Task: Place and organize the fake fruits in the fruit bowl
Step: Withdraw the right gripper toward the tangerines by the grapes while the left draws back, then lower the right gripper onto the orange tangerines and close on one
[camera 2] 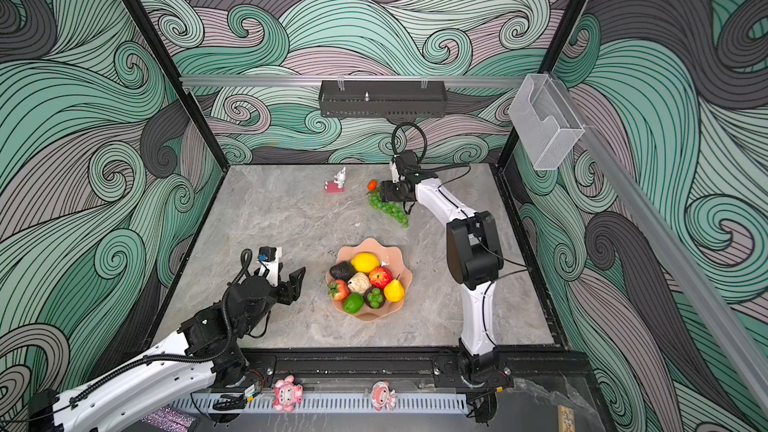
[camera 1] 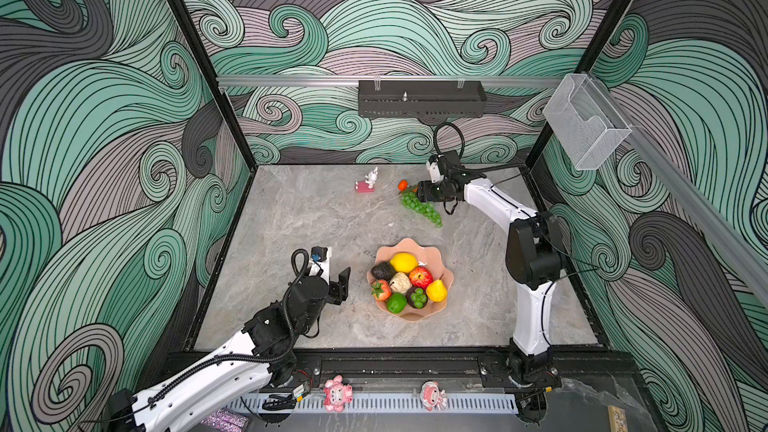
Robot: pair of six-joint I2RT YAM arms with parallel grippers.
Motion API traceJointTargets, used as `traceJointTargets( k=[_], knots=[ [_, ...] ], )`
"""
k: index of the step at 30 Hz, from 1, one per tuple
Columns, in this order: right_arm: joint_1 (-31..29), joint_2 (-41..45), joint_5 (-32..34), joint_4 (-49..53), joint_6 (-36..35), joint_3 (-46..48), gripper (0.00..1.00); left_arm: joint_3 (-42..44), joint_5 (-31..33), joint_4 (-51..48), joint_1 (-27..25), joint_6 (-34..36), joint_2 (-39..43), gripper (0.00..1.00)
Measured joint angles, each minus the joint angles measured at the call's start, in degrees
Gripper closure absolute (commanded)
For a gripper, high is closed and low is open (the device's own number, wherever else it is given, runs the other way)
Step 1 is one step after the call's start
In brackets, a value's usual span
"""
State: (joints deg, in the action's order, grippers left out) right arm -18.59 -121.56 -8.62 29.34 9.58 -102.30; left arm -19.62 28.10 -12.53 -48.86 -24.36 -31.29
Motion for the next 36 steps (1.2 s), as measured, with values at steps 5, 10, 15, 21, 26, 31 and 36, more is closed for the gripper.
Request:
traceJointTargets(
  k=[5,10,15,21,26,31,36],
  knots=[
    [3.9,-8.9,-3.4,2.4,-3.3,-11.1,0.37,0.2,0.0,0.9,0.3,0.0,-0.9,0.26],
    [6.5,-17.3,-6.8,5.9,-7.4,-21.5,0.37,0.2,-0.3,1.8,0.9,0.0,-3.2,0.26],
    [6.8,-21.3,-10.1,8.3,-11.2,-25.7,0.37,0.3,-0.3,2.9,1.6,0.0,-5.1,0.26],
    [6.3,-24.5,-13.6,9.5,-13.1,-30.2,0.36,0.3,-1.0,3.9,2.4,0.0,-6.5,0.26],
    [6.2,-27.0,-15.0,11.1,-13.6,-35.1,0.36,0.3,-1.6,4.3,3.3,0.0,-6.8,0.25],
    [6.1,-27.7,-15.5,12.8,-13.6,-35.8,0.36,0.3,-1.8,4.4,3.9,-0.1,-6.8,0.25],
    [5.5,-29.7,-15.4,14.3,-13.4,-38.5,0.36,0.4,-2.1,4.4,4.2,-0.1,-6.7,0.25]
  ],
)
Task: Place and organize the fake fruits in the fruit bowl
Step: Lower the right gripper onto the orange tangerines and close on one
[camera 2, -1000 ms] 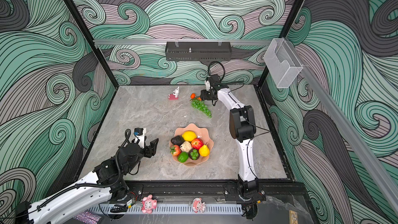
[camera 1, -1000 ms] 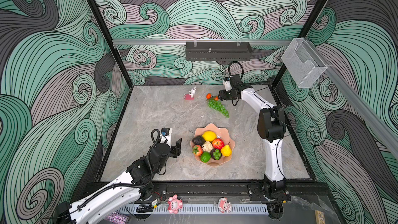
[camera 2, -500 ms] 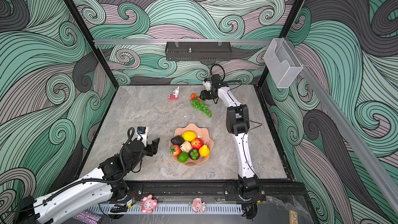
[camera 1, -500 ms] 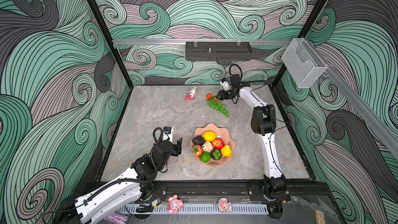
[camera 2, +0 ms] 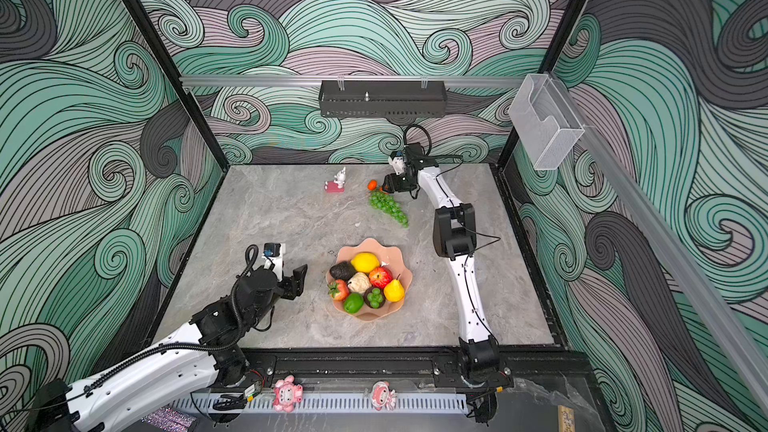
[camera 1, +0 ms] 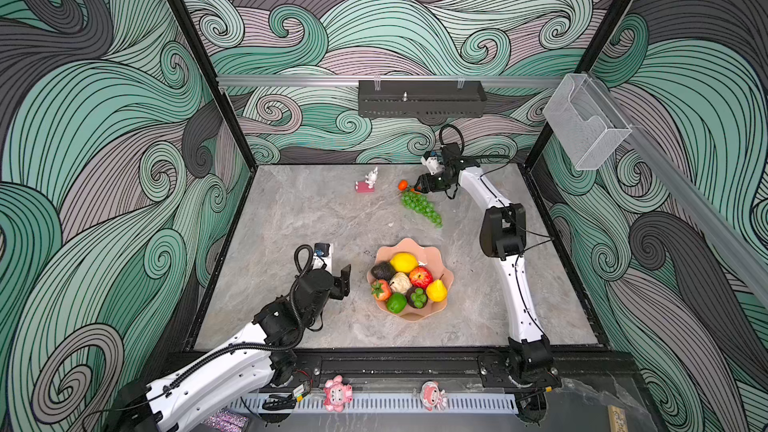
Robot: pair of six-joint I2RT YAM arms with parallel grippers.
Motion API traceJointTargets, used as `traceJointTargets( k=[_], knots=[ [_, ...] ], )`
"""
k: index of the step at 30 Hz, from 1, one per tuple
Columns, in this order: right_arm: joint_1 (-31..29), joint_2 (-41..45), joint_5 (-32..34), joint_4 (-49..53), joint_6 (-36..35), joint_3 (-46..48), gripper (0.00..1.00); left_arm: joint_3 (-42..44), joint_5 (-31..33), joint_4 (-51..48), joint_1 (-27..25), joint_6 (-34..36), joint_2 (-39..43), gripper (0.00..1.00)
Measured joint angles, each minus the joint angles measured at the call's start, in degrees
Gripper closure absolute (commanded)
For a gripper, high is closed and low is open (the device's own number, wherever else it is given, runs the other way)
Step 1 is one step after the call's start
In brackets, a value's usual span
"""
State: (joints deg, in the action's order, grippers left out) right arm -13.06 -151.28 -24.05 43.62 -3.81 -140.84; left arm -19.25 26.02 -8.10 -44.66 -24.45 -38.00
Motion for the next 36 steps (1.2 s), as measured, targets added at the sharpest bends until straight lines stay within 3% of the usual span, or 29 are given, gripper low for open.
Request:
traceJointTargets(
  k=[15,28,36],
  knots=[
    [-1.6,-6.3,2.0,2.8,5.4,-9.1,0.38,1.7,-0.8,0.0,1.0,-0.2,2.0,0.24],
    [-1.6,-6.3,4.7,4.2,6.8,-9.4,0.58,1.7,-1.0,-0.2,1.1,-0.2,3.5,0.23],
    [-1.5,-6.2,6.4,3.5,8.8,-9.2,0.62,1.7,-1.0,-0.3,1.9,-0.2,3.7,0.23]
  ],
)
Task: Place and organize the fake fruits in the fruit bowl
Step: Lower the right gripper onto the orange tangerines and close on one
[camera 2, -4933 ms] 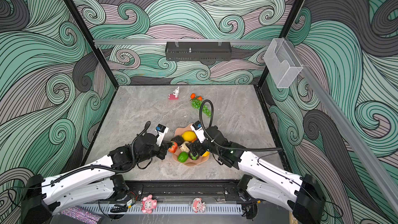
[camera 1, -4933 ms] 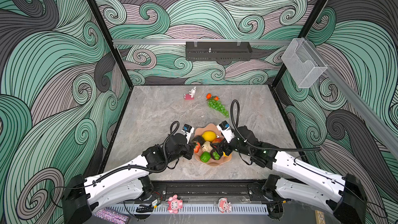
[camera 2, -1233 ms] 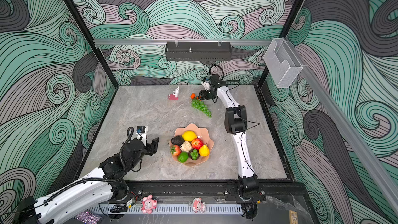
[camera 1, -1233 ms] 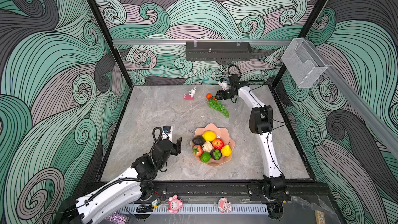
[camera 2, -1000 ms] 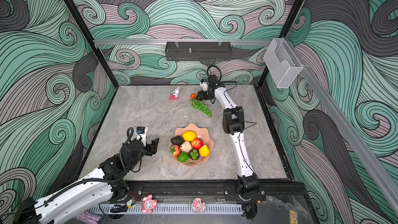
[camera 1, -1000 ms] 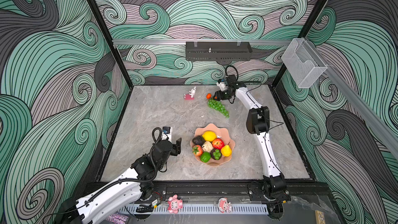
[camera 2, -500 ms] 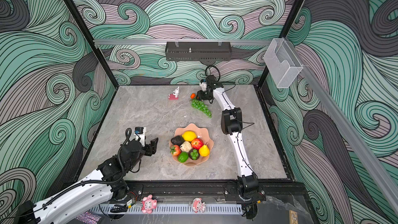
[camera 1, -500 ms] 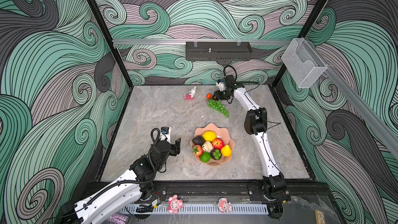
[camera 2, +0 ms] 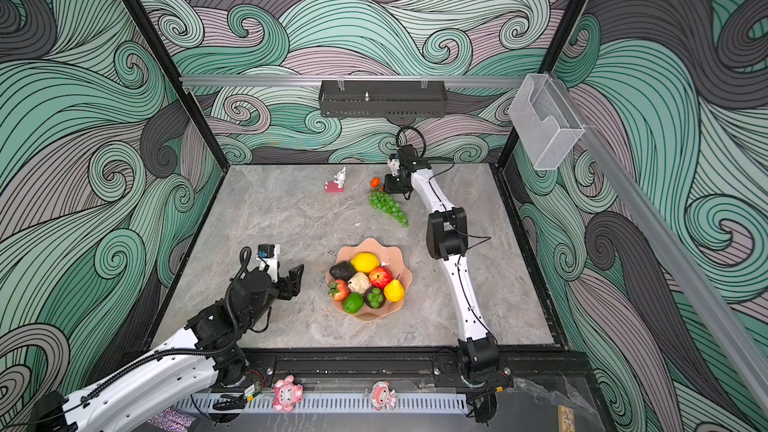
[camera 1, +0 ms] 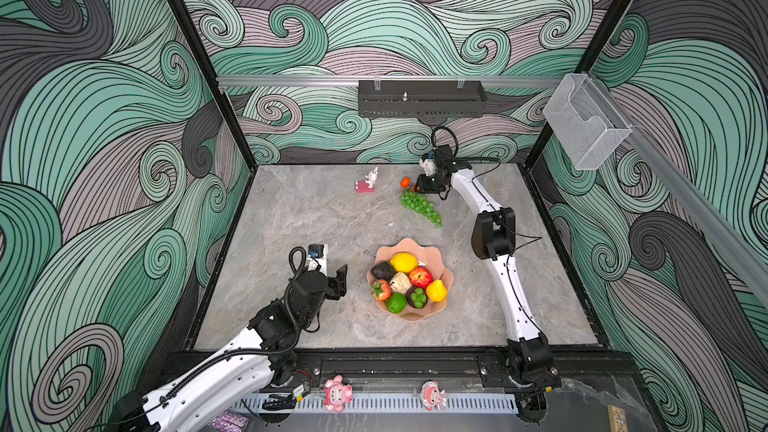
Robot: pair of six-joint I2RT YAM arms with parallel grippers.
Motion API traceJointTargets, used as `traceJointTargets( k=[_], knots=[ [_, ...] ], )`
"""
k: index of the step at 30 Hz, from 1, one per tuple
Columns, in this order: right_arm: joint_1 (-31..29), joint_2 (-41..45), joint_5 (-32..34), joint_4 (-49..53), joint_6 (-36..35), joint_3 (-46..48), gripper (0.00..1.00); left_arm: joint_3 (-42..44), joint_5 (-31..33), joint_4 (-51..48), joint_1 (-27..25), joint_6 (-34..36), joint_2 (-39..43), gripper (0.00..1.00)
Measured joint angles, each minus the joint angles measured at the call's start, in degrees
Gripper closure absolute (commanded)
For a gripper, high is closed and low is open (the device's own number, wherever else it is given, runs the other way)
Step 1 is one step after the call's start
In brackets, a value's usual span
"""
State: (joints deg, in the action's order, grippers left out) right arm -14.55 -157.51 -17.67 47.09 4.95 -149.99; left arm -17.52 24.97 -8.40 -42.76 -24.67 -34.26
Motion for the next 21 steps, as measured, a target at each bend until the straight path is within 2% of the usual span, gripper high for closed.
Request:
traceJointTargets(
  k=[11,16,21],
  knots=[
    [2.0,8.4,2.8,-7.4,3.1,15.8,0.62,0.0,-0.2,0.0,0.1,0.0,0.0,0.23],
    [3.2,13.0,2.6,-12.0,3.7,22.3,0.49,0.0,-0.2,0.0,0.3,0.0,-0.2,0.23],
    [3.4,13.3,-0.4,-14.7,4.1,22.5,0.44,0.1,-0.3,0.0,0.3,0.0,-0.5,0.23]
  ],
)
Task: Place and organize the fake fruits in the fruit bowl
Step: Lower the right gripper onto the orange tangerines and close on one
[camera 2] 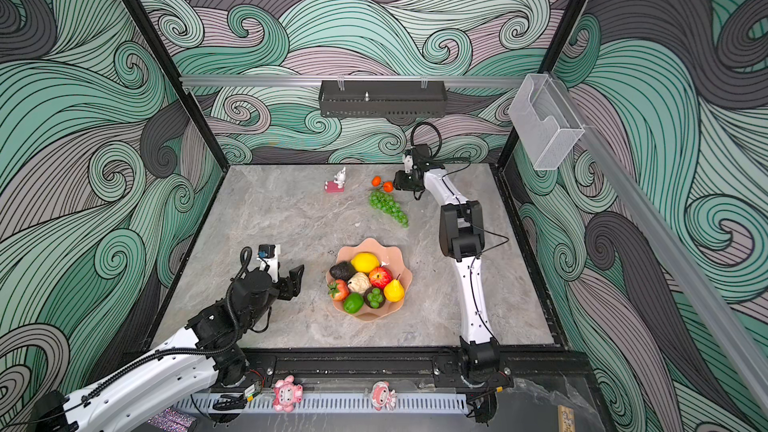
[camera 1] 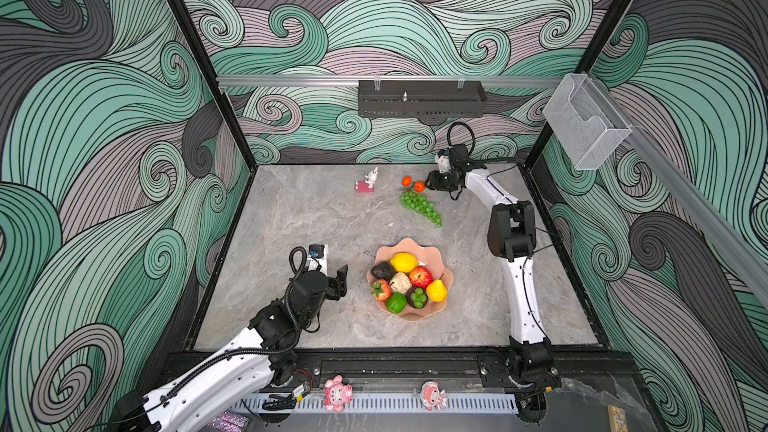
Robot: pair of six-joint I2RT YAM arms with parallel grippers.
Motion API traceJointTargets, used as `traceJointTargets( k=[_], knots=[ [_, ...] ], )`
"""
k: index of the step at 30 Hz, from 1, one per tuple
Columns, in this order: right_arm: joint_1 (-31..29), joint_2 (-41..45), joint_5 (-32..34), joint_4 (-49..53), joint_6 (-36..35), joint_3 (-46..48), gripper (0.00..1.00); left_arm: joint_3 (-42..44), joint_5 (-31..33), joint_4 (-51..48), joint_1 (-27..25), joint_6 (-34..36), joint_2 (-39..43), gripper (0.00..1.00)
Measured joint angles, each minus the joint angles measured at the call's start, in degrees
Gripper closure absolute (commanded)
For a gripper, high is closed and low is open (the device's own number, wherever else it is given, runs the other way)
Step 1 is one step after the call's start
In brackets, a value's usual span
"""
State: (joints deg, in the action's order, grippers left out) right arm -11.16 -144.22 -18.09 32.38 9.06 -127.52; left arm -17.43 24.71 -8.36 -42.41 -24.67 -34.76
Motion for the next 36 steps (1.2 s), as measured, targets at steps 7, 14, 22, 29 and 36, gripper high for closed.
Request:
traceJointTargets(
  k=[7,14,22,29,36],
  knots=[
    [-0.5,-1.8,-2.0,0.0,2.6,-5.5,0.47,0.0,-0.2,0.0,0.0,0.0,0.0,0.23],
    [-0.7,-6.6,-2.8,1.4,6.0,-12.6,0.48,0.0,-0.5,0.0,0.0,0.0,-0.4,0.23],
    [-1.6,-10.2,-1.8,4.0,9.8,-13.8,0.47,0.0,-0.8,0.2,0.1,0.0,-0.8,0.23],
    [-3.3,-11.5,0.2,5.3,12.1,-15.4,0.49,0.0,-0.9,0.2,0.3,0.0,-0.7,0.23],
    [-3.5,-11.7,2.6,5.4,14.2,-15.8,0.55,0.1,-1.0,0.2,0.3,0.0,-0.6,0.22]
  ],
)
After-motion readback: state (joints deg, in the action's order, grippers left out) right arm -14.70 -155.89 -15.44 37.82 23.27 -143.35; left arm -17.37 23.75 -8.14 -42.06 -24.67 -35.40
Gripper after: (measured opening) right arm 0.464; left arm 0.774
